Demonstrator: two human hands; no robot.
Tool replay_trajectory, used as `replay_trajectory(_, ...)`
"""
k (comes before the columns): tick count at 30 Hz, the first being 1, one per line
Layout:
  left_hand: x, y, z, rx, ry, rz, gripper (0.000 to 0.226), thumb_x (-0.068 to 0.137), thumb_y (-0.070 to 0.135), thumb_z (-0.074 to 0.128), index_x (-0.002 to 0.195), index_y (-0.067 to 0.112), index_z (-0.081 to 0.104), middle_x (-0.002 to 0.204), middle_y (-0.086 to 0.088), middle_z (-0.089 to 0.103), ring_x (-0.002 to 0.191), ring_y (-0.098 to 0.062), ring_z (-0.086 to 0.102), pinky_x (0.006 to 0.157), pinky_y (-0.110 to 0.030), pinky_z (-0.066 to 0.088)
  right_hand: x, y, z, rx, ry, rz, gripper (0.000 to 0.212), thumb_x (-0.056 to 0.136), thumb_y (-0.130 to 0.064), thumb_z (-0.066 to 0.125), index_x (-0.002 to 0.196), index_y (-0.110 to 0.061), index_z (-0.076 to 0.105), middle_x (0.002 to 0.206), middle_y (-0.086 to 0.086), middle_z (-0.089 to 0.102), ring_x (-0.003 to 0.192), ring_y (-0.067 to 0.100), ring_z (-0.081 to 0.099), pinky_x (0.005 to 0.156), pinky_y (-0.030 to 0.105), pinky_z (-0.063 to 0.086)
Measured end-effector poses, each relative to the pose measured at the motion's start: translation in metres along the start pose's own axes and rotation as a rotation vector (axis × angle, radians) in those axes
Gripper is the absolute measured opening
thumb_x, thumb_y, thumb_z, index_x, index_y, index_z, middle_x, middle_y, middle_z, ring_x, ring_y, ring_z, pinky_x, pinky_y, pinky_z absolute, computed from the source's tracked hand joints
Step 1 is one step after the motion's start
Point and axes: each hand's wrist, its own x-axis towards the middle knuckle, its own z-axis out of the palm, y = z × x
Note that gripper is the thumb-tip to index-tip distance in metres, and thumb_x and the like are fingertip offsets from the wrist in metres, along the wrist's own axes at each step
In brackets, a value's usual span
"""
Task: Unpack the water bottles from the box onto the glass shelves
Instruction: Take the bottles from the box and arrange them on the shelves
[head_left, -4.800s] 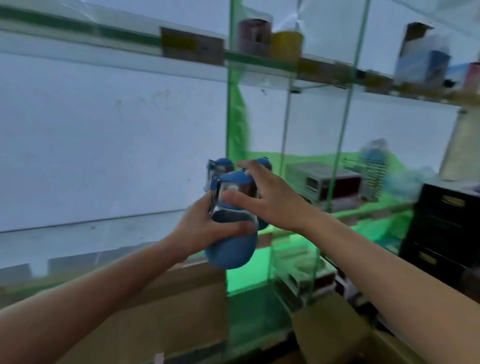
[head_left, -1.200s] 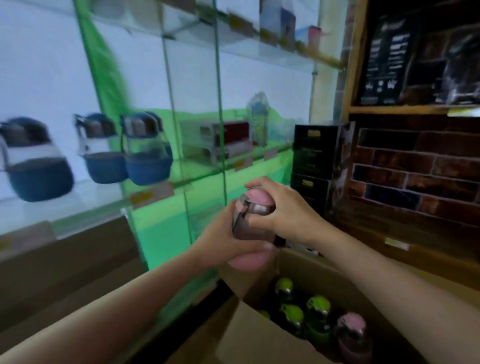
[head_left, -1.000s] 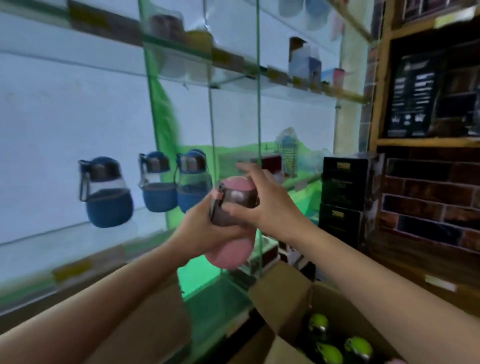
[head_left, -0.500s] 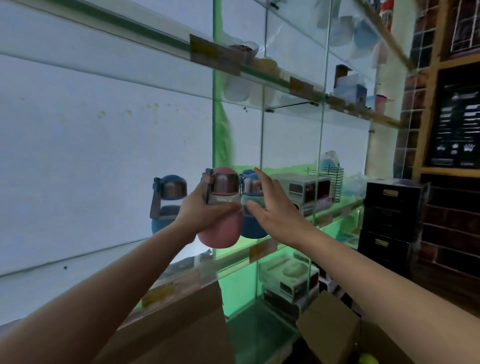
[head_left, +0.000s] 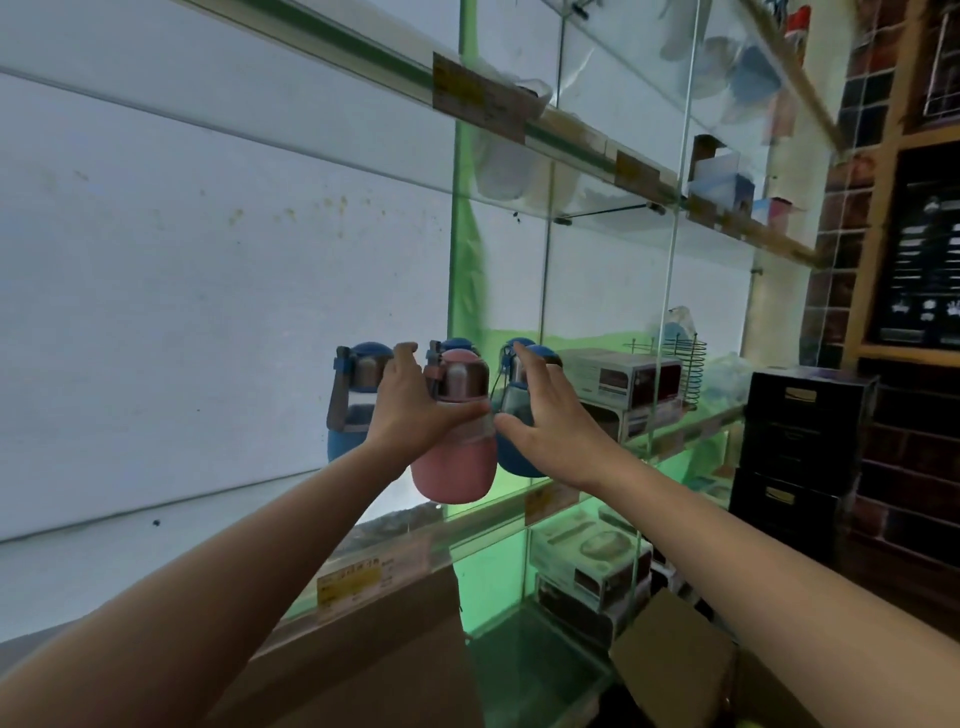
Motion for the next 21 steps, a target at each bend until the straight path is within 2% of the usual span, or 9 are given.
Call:
replay_trajectory(2, -0.003, 0.008, -0.005, 0.037, 0.019, 0.019, 0.097, 0.060, 0.036, 0.087, 0.137, 0.011, 0.032, 0.131, -0.011, 0.047, 0.116, -0.020, 0.048, 0.083, -0.025, 0.034, -0.001, 0.001, -0.003, 0.025, -0.003, -0.015, 0.077, 0.091, -0.027, 0.052, 0.150, -0.021, 0.004, 0.151, 0.007, 0.019, 0.142, 0.023, 0.016, 0.117, 0.039, 0.017)
replay_trajectory(5, -0.011, 0.024, -0.009, 0.101, 0.078, 0.083, 0.090, 0.065, 0.034, 0.084, 0.137, 0.014, 0.034, 0.135, -0.009, 0.036, 0.111, -0.013, 0.041, 0.084, -0.021, 0.032, -0.004, 0.005, -0.007, 0.060, -0.004, -0.035, 0.077, 0.091, -0.026, 0.053, 0.150, -0.022, 0.003, 0.152, 0.004, 0.017, 0.143, 0.021, 0.015, 0.115, 0.035, 0.016)
replay_trajectory(8, -0.018, 0.046, -0.003, 0.084, 0.146, 0.187, 0.085, 0.067, 0.034, 0.083, 0.135, 0.014, 0.036, 0.135, -0.008, 0.032, 0.118, -0.019, 0.043, 0.090, -0.024, 0.039, -0.010, 0.016, -0.014, 0.097, -0.004, -0.039, 0.077, 0.092, -0.025, 0.053, 0.150, -0.023, 0.004, 0.149, 0.004, 0.021, 0.140, 0.020, 0.019, 0.113, 0.034, 0.019)
replay_trajectory(11, -0.026, 0.075, 0.017, 0.028, 0.133, 0.267, 0.079, 0.069, 0.031, 0.082, 0.134, 0.015, 0.038, 0.130, 0.001, 0.031, 0.112, -0.008, 0.038, 0.090, -0.019, 0.035, -0.020, 0.037, -0.027, 0.096, 0.004, -0.024, 0.077, 0.091, -0.024, 0.053, 0.150, -0.024, 0.003, 0.146, 0.004, 0.024, 0.138, 0.020, 0.022, 0.110, 0.033, 0.021)
replay_trajectory(14, -0.034, 0.093, 0.048, 0.007, 0.089, 0.265, 0.076, 0.070, 0.031, 0.081, 0.132, 0.017, 0.039, 0.131, -0.002, 0.034, 0.111, -0.009, 0.039, 0.092, -0.019, 0.031, -0.033, 0.065, -0.042, 0.106, -0.024, 0.004, 0.079, 0.092, -0.025, 0.053, 0.150, -0.025, 0.000, 0.152, 0.002, 0.017, 0.142, 0.021, 0.016, 0.112, 0.035, 0.019)
replay_trajectory(18, -0.045, 0.100, 0.090, 0.004, 0.044, 0.224, 0.076, 0.070, 0.029, 0.081, 0.132, 0.016, 0.039, 0.129, -0.004, 0.035, 0.108, -0.009, 0.038, 0.088, -0.013, 0.026, -0.049, 0.102, -0.062, 0.066, -0.038, 0.026, 0.080, 0.092, -0.029, 0.053, 0.150, -0.028, -0.003, 0.154, 0.003, 0.013, 0.144, 0.020, 0.012, 0.113, 0.036, 0.017)
replay_trajectory(21, -0.049, 0.103, 0.115, -0.002, 0.016, 0.188, 0.074, 0.069, 0.030, 0.081, 0.128, 0.013, 0.040, 0.130, -0.006, 0.036, 0.117, -0.017, 0.042, 0.092, -0.017, 0.029, -0.057, 0.124, -0.073, 0.041, -0.054, 0.050, 0.080, 0.093, -0.032, 0.052, 0.150, -0.028, -0.005, 0.157, 0.002, 0.009, 0.146, 0.019, 0.007, 0.115, 0.039, 0.015)
